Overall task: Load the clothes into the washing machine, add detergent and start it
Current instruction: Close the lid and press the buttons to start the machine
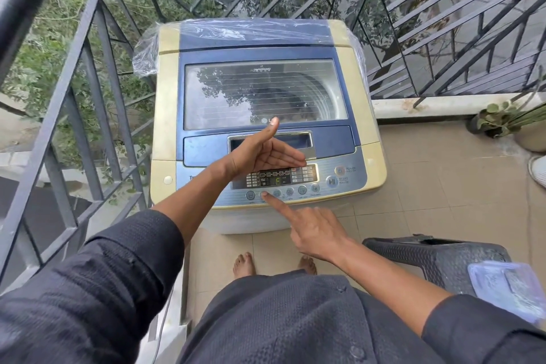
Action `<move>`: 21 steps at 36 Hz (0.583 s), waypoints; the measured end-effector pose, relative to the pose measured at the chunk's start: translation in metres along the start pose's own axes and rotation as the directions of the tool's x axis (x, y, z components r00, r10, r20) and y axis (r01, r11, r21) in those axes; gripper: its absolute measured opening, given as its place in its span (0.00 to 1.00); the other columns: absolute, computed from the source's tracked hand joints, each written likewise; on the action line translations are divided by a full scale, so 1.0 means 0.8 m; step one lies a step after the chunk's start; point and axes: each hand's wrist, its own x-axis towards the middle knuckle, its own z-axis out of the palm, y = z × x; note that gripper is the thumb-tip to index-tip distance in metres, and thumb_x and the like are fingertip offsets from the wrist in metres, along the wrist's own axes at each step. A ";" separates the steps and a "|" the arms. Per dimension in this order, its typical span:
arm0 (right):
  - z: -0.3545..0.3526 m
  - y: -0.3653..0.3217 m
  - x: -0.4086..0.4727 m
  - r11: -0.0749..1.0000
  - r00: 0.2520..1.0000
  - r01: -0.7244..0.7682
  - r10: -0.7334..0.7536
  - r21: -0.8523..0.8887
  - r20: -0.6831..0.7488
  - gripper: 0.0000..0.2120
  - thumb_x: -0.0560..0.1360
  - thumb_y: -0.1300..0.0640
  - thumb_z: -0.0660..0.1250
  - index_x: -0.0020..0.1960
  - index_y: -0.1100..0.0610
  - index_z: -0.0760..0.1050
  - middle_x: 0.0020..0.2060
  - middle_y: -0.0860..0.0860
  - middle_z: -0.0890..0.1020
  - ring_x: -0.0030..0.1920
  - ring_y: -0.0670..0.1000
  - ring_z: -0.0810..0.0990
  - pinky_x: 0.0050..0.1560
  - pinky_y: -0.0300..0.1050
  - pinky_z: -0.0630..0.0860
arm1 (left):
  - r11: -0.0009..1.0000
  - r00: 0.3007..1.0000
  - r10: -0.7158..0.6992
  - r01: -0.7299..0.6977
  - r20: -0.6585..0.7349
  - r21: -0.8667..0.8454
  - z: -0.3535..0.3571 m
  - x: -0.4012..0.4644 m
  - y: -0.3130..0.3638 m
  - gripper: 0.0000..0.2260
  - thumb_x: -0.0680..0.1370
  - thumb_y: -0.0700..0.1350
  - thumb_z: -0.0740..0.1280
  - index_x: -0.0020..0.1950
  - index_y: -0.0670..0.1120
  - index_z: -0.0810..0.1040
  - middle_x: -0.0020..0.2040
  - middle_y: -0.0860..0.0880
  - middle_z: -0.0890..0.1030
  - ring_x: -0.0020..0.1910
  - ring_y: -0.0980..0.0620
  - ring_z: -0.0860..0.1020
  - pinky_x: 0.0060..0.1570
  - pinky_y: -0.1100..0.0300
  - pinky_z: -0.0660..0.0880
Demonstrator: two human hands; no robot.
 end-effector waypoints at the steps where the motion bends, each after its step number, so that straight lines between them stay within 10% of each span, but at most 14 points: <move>1: 0.000 0.001 0.001 1.000 1.000 0.003 -0.003 -0.006 -0.001 0.50 0.78 0.62 0.60 0.77 0.31 0.27 0.30 0.48 0.69 0.32 0.56 0.72 0.39 0.48 0.68 | 1.000 1.000 0.002 -0.002 -0.002 0.002 0.000 0.000 0.000 0.43 0.85 0.67 0.41 0.66 0.34 0.81 0.66 0.38 0.83 0.69 0.42 0.80 0.76 0.49 0.69; 21: 0.008 -0.005 -0.001 0.999 1.000 0.013 -0.013 -0.036 -0.008 0.53 0.76 0.64 0.60 0.77 0.32 0.25 0.41 0.53 0.81 0.41 0.61 0.82 0.45 0.56 0.78 | 1.000 1.000 0.017 -0.017 -0.018 0.021 0.003 -0.002 -0.001 0.43 0.85 0.65 0.38 0.68 0.33 0.79 0.65 0.38 0.84 0.69 0.43 0.80 0.75 0.51 0.70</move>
